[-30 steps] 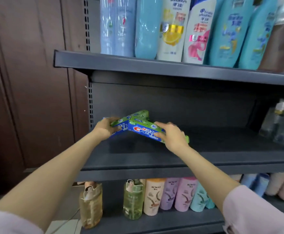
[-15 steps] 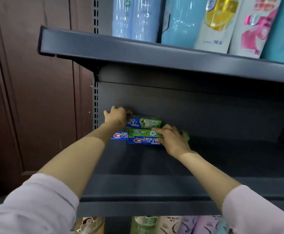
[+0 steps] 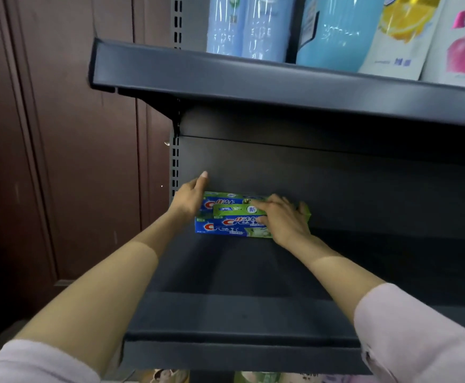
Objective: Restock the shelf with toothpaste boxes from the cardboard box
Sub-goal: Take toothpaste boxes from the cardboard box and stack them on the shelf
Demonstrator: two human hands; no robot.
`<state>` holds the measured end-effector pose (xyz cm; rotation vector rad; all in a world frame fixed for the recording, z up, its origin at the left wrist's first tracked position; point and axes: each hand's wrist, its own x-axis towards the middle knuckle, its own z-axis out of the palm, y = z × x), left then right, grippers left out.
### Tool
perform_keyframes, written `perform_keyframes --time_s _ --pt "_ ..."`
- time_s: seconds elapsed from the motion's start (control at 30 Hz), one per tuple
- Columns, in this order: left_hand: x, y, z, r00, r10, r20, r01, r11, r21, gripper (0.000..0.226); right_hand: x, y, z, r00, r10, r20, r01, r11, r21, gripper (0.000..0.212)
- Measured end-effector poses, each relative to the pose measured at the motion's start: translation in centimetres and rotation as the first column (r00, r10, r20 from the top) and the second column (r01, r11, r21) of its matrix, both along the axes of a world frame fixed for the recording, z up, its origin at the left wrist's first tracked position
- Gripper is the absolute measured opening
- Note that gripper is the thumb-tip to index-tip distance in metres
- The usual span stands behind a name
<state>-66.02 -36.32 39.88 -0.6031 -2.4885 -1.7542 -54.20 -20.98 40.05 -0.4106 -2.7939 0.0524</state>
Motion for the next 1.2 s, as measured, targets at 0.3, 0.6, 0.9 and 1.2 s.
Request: perform_keyframes --time_s 0.3,0.6,0.9,1.2 --pt "0.9 -0.7 -0.3 0.993 -0.112 -0.039 0.099 0.964 -0.245 0.050 -4.4 -1.4 -0.1 0.999 0.028 -0.024 -0.026 0.997 0.079 0.047" --pt "-0.4 -0.8 -1.9 0.986 -0.055 -0.158 -0.003 0.938 -0.348 0.043 -4.0 -2.2 -2.4 0.987 -0.030 -0.158 0.041 0.997 0.068 0.058" --pt "1.9 -0.2 -1.7 0.960 0.054 -0.276 -0.170 0.893 -0.417 0.042 -2.3 -1.6 -1.3 0.986 0.137 -0.099 -0.156 0.965 -0.211 0.063" --pt "11.6 0.6 -0.2 0.948 -0.015 -0.317 -0.108 0.924 -0.367 0.030 10.2 -0.7 0.3 0.968 0.063 -0.241 -0.141 0.936 -0.323 0.026"
